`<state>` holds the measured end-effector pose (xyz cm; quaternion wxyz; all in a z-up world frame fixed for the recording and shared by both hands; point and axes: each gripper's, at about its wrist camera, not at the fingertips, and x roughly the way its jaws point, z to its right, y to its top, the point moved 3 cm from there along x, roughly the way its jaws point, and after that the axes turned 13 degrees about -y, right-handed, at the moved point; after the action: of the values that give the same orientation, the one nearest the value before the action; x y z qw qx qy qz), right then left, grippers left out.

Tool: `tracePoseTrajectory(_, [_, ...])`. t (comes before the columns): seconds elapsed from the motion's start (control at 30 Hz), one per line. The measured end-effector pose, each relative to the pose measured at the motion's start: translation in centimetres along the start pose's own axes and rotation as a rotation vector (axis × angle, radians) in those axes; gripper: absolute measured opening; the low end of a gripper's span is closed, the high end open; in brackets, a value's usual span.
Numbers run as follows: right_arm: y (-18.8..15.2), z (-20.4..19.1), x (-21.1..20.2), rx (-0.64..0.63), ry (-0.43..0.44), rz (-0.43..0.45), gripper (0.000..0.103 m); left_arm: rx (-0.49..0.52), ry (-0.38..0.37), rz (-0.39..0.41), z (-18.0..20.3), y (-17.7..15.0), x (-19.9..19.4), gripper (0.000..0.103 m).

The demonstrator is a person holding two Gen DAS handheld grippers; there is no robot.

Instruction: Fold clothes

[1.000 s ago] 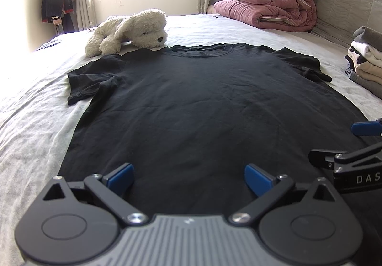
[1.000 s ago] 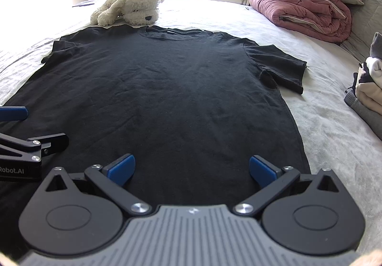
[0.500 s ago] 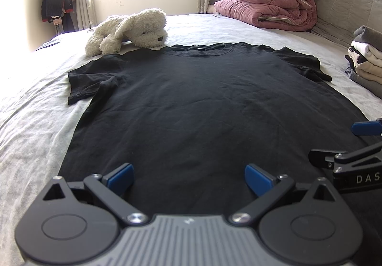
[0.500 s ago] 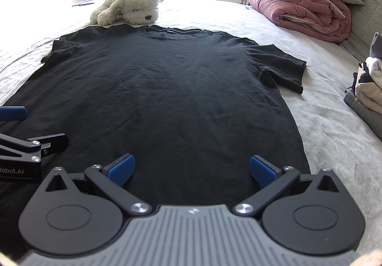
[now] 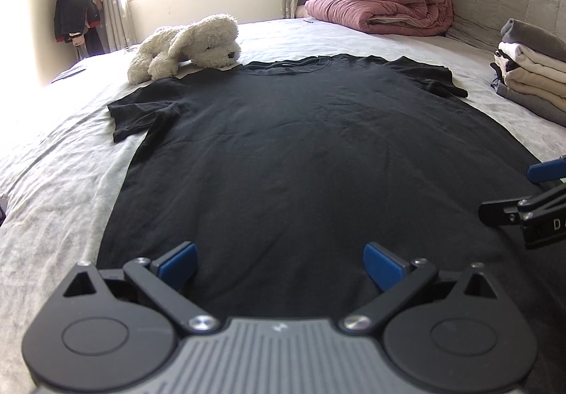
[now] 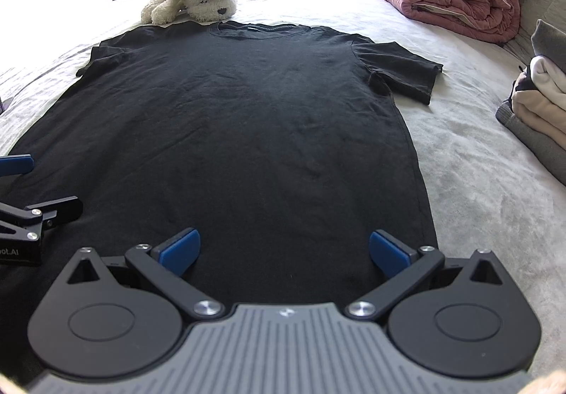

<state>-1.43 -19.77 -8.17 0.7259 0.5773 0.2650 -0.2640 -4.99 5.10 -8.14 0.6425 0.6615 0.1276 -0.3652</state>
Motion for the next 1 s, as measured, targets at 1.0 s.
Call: tracePoseTrajectory(1.0, [9.0,10.4,2.3,0.535,0.170,-0.162,0.101,-0.198,-0.155,0.002,-1.1,10.2,1.8,0.101])
